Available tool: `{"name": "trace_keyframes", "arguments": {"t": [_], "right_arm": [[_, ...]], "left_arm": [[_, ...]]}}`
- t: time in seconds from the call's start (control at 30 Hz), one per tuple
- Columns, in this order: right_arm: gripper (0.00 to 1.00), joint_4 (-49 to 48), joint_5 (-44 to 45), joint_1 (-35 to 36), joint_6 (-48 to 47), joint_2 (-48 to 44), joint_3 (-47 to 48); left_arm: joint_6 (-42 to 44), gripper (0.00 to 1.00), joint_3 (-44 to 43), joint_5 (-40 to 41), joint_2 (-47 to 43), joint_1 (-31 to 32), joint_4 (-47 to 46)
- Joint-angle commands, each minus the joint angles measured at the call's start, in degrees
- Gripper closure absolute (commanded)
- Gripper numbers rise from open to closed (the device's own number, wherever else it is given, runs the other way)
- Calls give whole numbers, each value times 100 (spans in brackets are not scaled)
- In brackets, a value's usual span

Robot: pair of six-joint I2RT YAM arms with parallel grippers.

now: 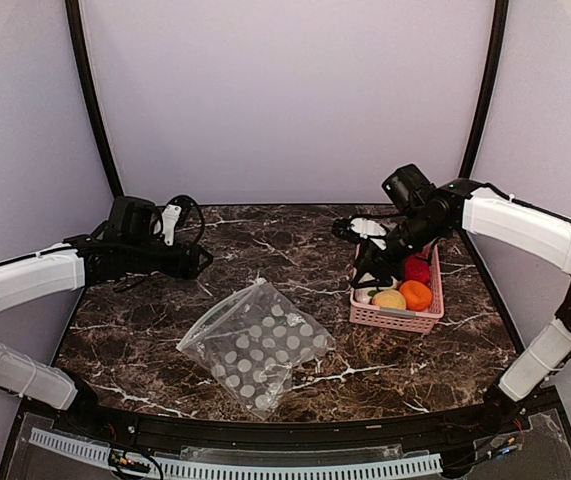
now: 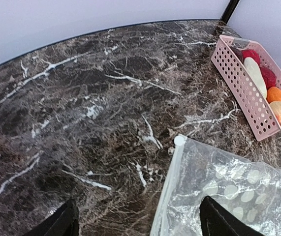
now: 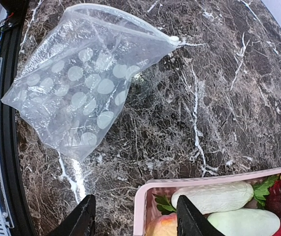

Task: Place the food in the zip-top bag and seal the zipper
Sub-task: Adjust the bin at the center of the board, then pick up the zipper food storage bag at the center of the board.

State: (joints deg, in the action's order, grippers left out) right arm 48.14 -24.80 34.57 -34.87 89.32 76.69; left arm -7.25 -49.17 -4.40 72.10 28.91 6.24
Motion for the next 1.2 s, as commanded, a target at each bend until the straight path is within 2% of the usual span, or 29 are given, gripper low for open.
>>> {"name": "trace_keyframes", "arguments": {"t": [0.0, 0.17, 0.3, 0.4, 0.6, 0.8, 0.87, 1.0, 1.1, 1.17], "right_arm": [[46, -11, -278, 47, 140, -377, -108], [46, -16, -333, 43, 166, -595, -182], [45, -27, -527, 50, 175, -620, -235], [45, -66, -767, 47, 198, -545, -320], [46, -225, -879, 43, 201, -363, -449], [46, -372, -933, 41, 200, -189, -457], [46, -427, -959, 41, 206, -140, -453], [47, -571, -1043, 3, 259, -141, -448], [47, -645, -1039, -92, 368, -172, -383], [47, -656, -1107, -204, 429, -214, -306]], "left_arm": [[-980, 14, 58, -775, 174, 27, 715], [-1226, 12, -66, -1079, 829, 19, 1490], [-1432, 14, 51, -1700, 1225, 11, 1285], [-1470, 21, 113, -2028, 1445, 10, 1105], [-1520, 48, 193, -2681, 1614, 10, 808], [-1518, 88, 135, -2916, 1531, 9, 741], [-1501, 97, 20, -2844, 1425, 10, 890], [-1290, 99, -442, -2333, 924, 10, 1518], [-1022, 99, -983, -1389, 425, 16, 2311], [-623, 99, -1714, -766, 13, 21, 2822]]}}
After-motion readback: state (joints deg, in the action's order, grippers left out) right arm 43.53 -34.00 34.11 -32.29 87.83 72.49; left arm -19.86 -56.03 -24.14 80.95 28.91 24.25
